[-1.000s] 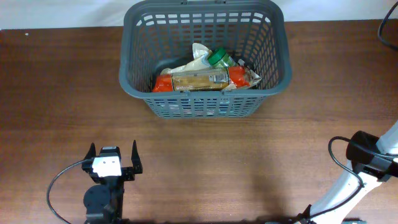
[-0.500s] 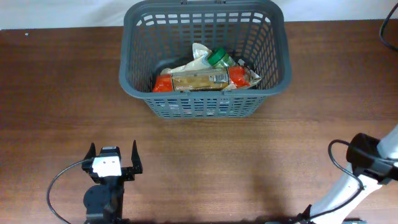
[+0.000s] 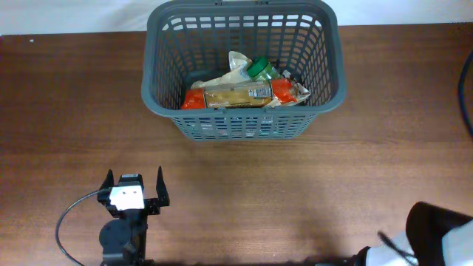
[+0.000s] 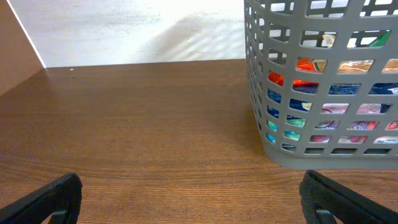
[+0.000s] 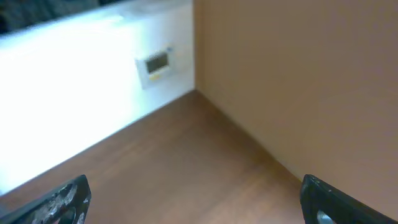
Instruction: Pack container
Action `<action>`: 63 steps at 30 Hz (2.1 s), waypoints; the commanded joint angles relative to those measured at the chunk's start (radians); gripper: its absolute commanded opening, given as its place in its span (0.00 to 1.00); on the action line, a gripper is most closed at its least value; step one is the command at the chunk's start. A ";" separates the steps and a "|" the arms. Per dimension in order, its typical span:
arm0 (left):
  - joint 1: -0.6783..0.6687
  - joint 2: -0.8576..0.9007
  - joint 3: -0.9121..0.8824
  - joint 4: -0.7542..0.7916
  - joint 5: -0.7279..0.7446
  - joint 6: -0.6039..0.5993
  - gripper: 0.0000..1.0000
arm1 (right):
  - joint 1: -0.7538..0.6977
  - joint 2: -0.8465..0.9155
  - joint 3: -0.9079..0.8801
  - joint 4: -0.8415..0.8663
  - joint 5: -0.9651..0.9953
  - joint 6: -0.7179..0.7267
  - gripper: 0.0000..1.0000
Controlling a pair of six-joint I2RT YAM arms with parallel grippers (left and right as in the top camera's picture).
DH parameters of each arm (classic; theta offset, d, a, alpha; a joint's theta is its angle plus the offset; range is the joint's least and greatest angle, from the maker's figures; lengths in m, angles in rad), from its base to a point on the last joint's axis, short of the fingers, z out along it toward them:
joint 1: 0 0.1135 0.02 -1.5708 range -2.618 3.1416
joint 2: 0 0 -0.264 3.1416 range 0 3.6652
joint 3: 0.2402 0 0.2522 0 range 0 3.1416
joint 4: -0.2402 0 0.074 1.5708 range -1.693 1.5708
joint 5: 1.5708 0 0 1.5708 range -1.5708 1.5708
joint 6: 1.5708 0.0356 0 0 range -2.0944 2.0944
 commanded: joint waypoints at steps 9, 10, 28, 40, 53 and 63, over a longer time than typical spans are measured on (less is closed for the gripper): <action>0.006 -0.009 -0.009 0.003 0.011 0.016 0.99 | 0.200 -0.234 -0.139 0.018 -0.009 0.014 0.99; 0.006 -0.009 -0.010 0.003 0.011 0.016 0.99 | 0.207 -0.260 -0.179 0.027 -0.015 0.014 0.99; 0.006 -0.009 -0.010 0.003 0.011 0.016 0.99 | 0.216 -0.848 -1.187 0.515 -0.235 0.034 0.99; 0.006 -0.009 -0.010 0.003 0.011 0.016 0.99 | 0.216 -1.130 -1.691 0.821 -0.455 -0.164 0.99; 0.006 -0.009 -0.010 0.003 0.011 0.016 0.99 | 0.216 -1.399 -2.189 1.139 -0.496 -0.213 0.99; 0.006 -0.009 -0.010 0.003 0.011 0.016 0.99 | 0.216 -1.602 -2.563 1.395 -0.500 -0.213 0.99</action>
